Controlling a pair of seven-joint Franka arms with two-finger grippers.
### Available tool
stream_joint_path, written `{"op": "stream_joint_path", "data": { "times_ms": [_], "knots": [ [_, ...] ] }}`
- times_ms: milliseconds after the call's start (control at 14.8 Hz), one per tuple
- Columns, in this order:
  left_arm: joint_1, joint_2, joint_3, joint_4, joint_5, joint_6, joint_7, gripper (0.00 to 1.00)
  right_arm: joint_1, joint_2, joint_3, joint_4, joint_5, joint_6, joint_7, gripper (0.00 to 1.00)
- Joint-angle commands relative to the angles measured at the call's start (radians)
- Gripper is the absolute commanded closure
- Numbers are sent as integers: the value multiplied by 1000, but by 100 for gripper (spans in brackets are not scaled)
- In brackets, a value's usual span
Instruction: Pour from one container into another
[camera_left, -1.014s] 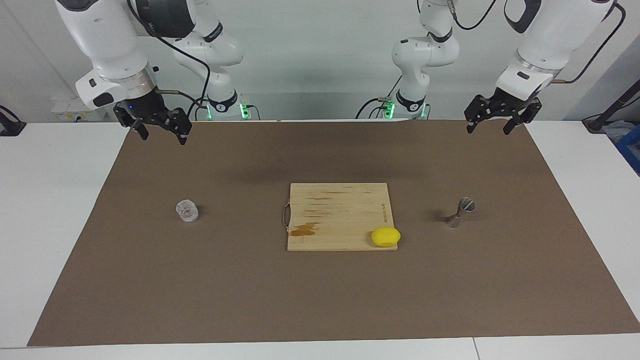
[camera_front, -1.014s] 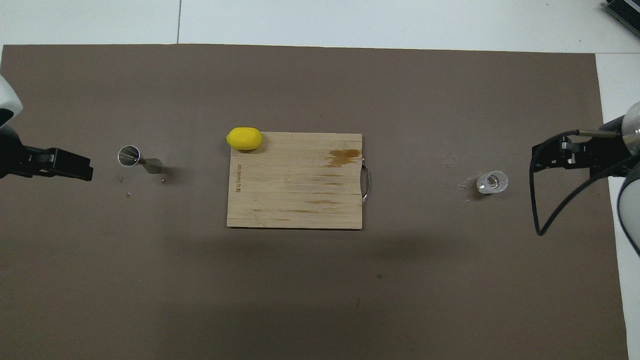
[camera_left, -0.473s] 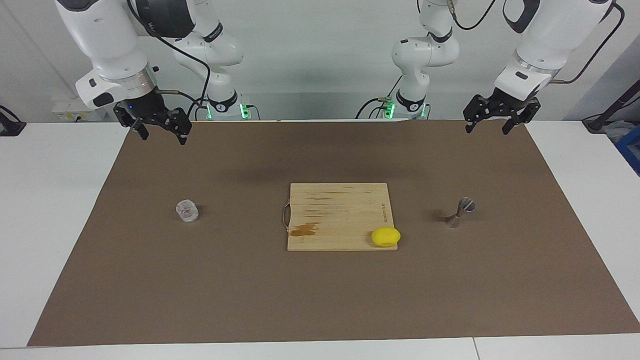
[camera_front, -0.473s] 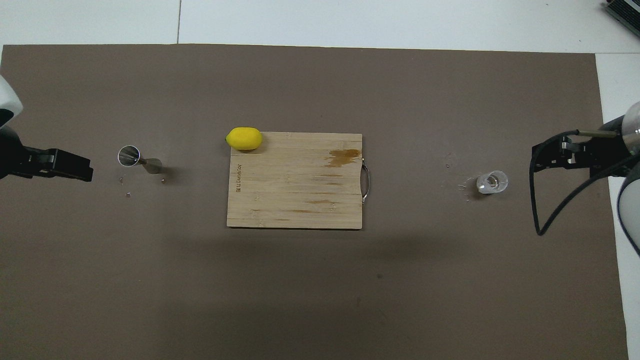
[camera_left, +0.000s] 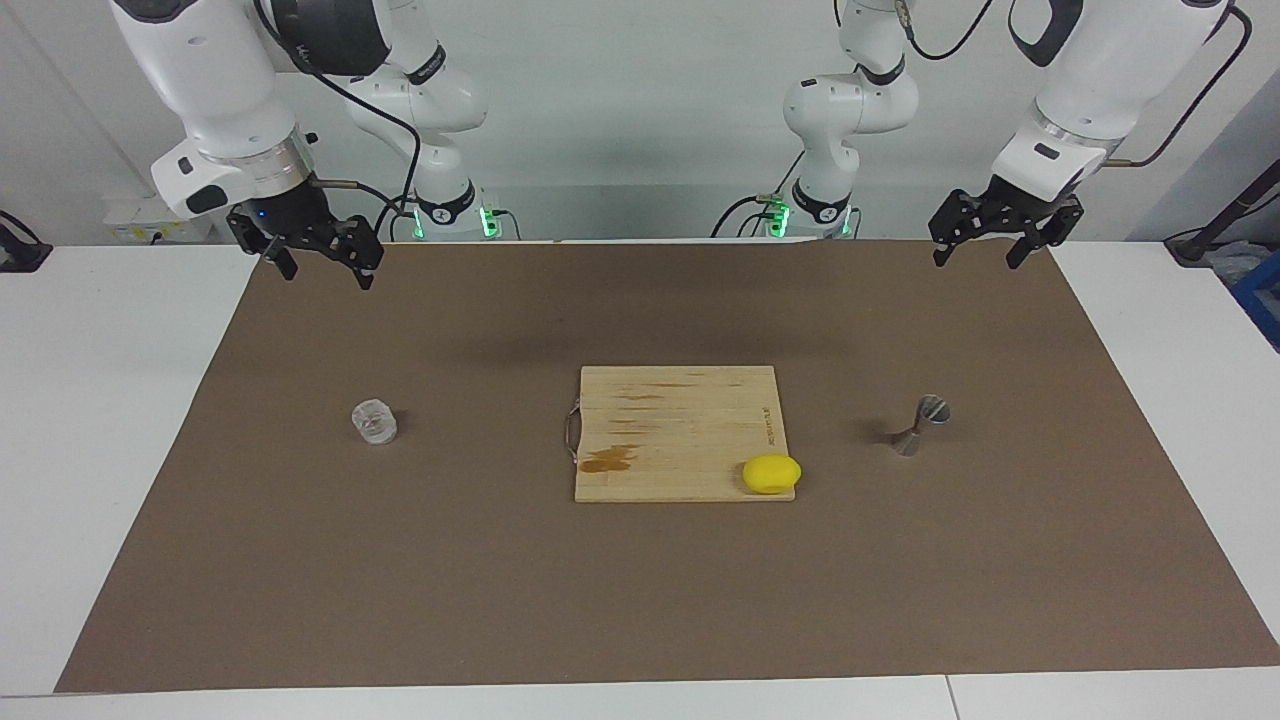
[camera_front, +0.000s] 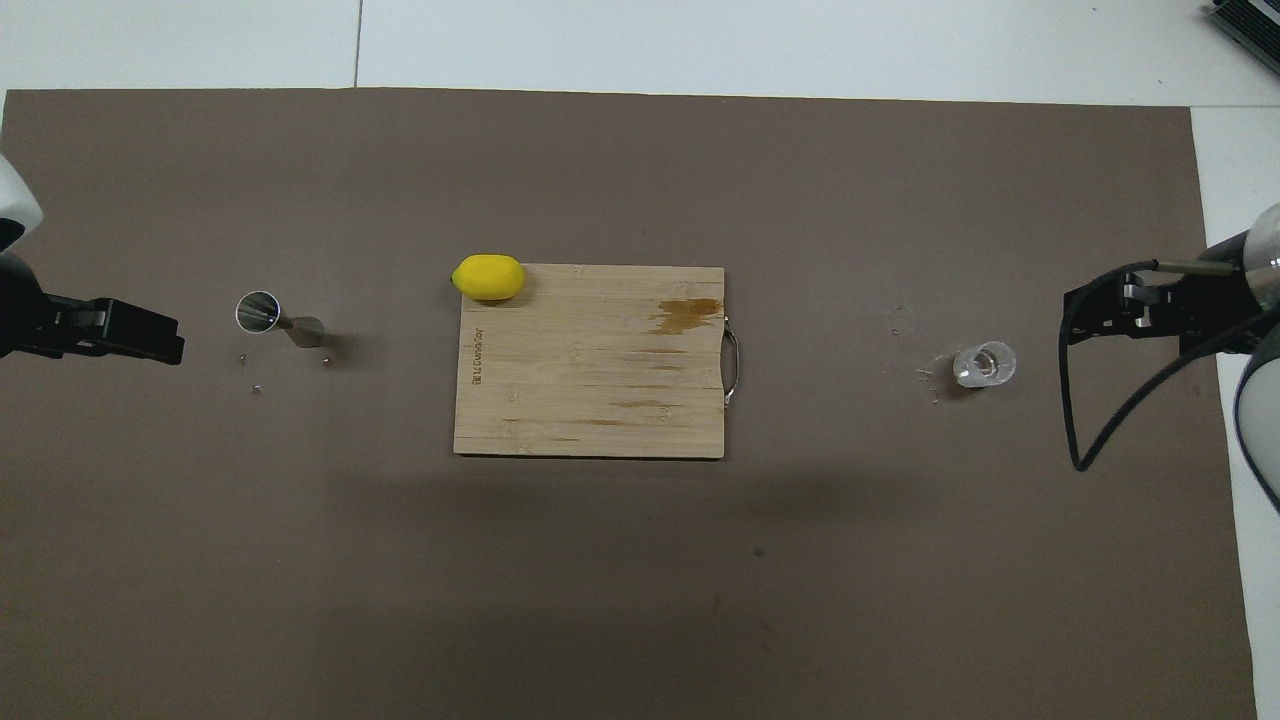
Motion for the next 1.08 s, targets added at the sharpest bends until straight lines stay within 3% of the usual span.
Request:
{"op": "stream_joint_path", "data": {
  "times_ms": [0,135,541,878,1014],
  "knots": [
    [-5,-26,2,-63,18,63,3,0,-14,-17,4,-21,22,14,-21,0],
    [-6,-43,2,-102,18,87,2,0,-14,-17,4,-21,22,14,-21,0],
    [10,-14,-3,-94,5,72,-53,0,-14,-17,4,-21,22,14,-21,0],
    [44,212,11,159,-83,-176,-295,0,-14,-17,4,-21,22,14,-21,0],
    [85,243,14,170,-150,-201,-380,0,-14,-17,4,-21,22,14,-21,0]
  ]
}}
